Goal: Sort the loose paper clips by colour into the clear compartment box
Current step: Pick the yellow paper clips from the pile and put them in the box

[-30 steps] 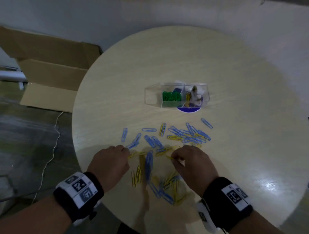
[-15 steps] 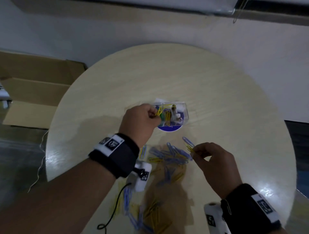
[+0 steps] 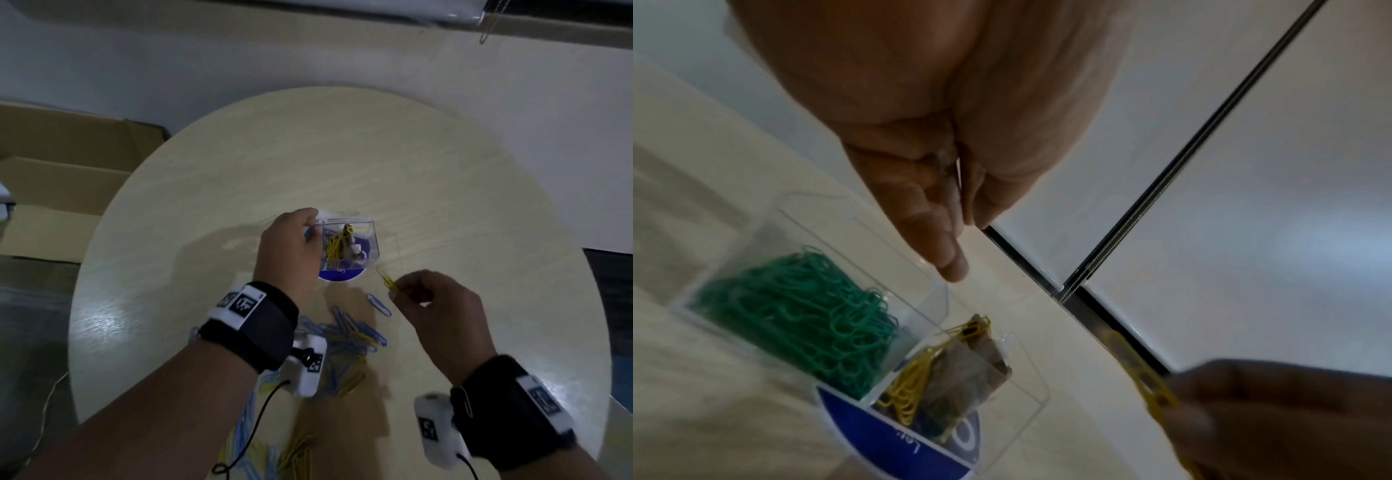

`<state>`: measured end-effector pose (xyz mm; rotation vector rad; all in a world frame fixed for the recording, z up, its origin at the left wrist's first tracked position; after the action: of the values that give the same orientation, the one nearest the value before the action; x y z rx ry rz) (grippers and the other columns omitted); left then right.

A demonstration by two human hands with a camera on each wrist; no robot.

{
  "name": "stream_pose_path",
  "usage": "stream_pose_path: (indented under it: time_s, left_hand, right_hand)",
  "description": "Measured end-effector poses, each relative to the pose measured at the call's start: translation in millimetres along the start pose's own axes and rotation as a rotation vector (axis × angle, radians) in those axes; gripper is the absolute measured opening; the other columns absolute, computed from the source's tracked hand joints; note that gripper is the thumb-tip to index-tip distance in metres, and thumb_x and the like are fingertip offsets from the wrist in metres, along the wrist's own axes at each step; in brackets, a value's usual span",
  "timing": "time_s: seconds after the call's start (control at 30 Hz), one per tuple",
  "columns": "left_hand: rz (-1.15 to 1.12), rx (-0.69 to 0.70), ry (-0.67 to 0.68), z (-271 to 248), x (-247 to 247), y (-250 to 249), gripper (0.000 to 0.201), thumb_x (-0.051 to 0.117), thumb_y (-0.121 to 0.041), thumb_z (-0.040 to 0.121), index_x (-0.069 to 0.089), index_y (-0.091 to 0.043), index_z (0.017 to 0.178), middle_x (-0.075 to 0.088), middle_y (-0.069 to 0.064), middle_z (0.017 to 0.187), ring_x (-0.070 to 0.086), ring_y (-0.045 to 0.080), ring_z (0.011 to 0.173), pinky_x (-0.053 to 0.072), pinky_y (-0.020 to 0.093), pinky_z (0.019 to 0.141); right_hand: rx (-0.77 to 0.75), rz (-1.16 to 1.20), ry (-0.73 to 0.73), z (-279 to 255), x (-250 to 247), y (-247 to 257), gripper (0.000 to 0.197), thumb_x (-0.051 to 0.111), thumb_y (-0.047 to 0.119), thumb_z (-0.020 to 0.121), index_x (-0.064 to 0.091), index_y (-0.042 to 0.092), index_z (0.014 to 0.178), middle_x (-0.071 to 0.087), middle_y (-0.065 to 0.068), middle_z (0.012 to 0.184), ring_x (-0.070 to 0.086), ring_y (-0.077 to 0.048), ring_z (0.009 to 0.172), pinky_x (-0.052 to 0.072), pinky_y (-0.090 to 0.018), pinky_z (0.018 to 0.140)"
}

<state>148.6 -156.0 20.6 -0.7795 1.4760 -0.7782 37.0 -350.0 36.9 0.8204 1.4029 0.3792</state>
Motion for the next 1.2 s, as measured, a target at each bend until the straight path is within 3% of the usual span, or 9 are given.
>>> stream_pose_path:
  time_s: [0.07,0.2,0.37,0.43,0.53,0.67,0.87,0.97,1.2]
  left_hand:
    - [-0.031,-0.011,-0.027,-10,-11,6,0.02,0.054,-0.02,0.095,0.065,-0.027,0.11,0.065,-0.005,0.109,0.07,0.012,0.074,0.059,0.033,0.068]
    - [-0.055,-0.039,-0.028,-31,-30,17,0.018,0.055,-0.023,0.095,0.064,-0.033,0.107,0.063,-0.011,0.108,0.068,0.011,0.085,0.059,0.041,0.073]
    - [-0.025,-0.086,-0.012,-50,-54,33,0.016,0.056,-0.027,0.096,0.063,-0.033,0.109,0.064,-0.009,0.104,0.064,0.003,0.072,0.055,0.026,0.069]
    - [0.025,-0.097,-0.025,-52,-63,41,0.015,0.058,-0.025,0.095,0.065,-0.031,0.106,0.062,-0.01,0.1,0.06,0.002,0.071,0.046,0.016,0.066]
    - [0.042,-0.116,-0.057,-52,-70,51,0.013,0.06,-0.022,0.093,0.067,-0.032,0.099,0.056,-0.016,0.098,0.056,0.001,0.073,0.04,0.014,0.066]
    - [0.062,-0.108,-0.075,-53,-75,58,0.013,0.061,-0.022,0.093,0.067,-0.032,0.097,0.055,-0.02,0.098,0.056,-0.001,0.076,0.036,0.002,0.063]
    - [0.039,-0.103,-0.085,-57,-82,64,0.015,0.06,-0.021,0.092,0.066,-0.034,0.097,0.057,-0.02,0.102,0.057,0.002,0.077,0.04,0.014,0.067]
    - [0.049,-0.1,-0.084,-61,-88,68,0.016,0.06,-0.02,0.092,0.066,-0.033,0.097,0.058,-0.019,0.102,0.057,0.001,0.079,0.039,0.01,0.067]
    - [0.025,-0.111,-0.091,-78,-95,75,0.018,0.06,-0.019,0.091,0.066,-0.035,0.096,0.06,-0.018,0.103,0.057,-0.001,0.082,0.043,0.016,0.07]
  right_hand:
    - [0.037,0.022,0.002,21,8,10,0.008,0.075,0.024,0.076,0.068,0.025,0.074,0.068,0.01,0.068,0.06,-0.001,0.064,0.041,-0.011,0.059]
    - [0.017,0.021,0.037,60,31,38,0.005,0.073,0.023,0.076,0.072,0.021,0.081,0.069,0.005,0.073,0.062,-0.008,0.07,0.036,-0.003,0.057]
    - [-0.088,-0.204,0.003,94,30,41,0.015,0.066,0.025,0.082,0.074,0.021,0.093,0.07,-0.003,0.096,0.064,-0.024,0.092,0.046,-0.027,0.079]
    - [-0.145,-0.35,0.033,104,29,33,0.011,0.07,0.025,0.075,0.071,0.026,0.086,0.06,-0.006,0.093,0.058,-0.031,0.088,0.046,-0.033,0.08]
    - [-0.272,-0.526,0.103,110,38,30,0.017,0.077,0.032,0.068,0.071,0.028,0.083,0.051,-0.006,0.091,0.051,-0.035,0.087,0.046,-0.04,0.079]
    - [-0.344,-0.639,0.061,112,46,39,0.017,0.077,0.034,0.07,0.073,0.026,0.085,0.052,-0.006,0.092,0.047,-0.033,0.088,0.043,-0.038,0.071]
    - [-0.417,-0.614,0.069,115,46,41,0.008,0.07,0.028,0.076,0.074,0.022,0.079,0.057,-0.005,0.091,0.05,-0.032,0.084,0.046,-0.037,0.071]
    - [-0.426,-0.626,0.15,112,45,52,0.011,0.064,0.029,0.078,0.072,0.023,0.081,0.066,-0.005,0.087,0.054,-0.033,0.082,0.047,-0.038,0.073]
    - [-0.271,-0.524,0.229,104,47,69,0.02,0.061,0.03,0.083,0.073,0.023,0.097,0.073,-0.006,0.098,0.063,-0.031,0.095,0.051,-0.036,0.08]
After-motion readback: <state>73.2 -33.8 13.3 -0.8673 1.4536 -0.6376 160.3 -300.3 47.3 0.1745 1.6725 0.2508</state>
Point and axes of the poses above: each hand's wrist, its own z-axis towards the middle knuckle, its own x-axis out of the palm, y = z × x, the point moved 2 cm from there along z, towards the middle knuckle
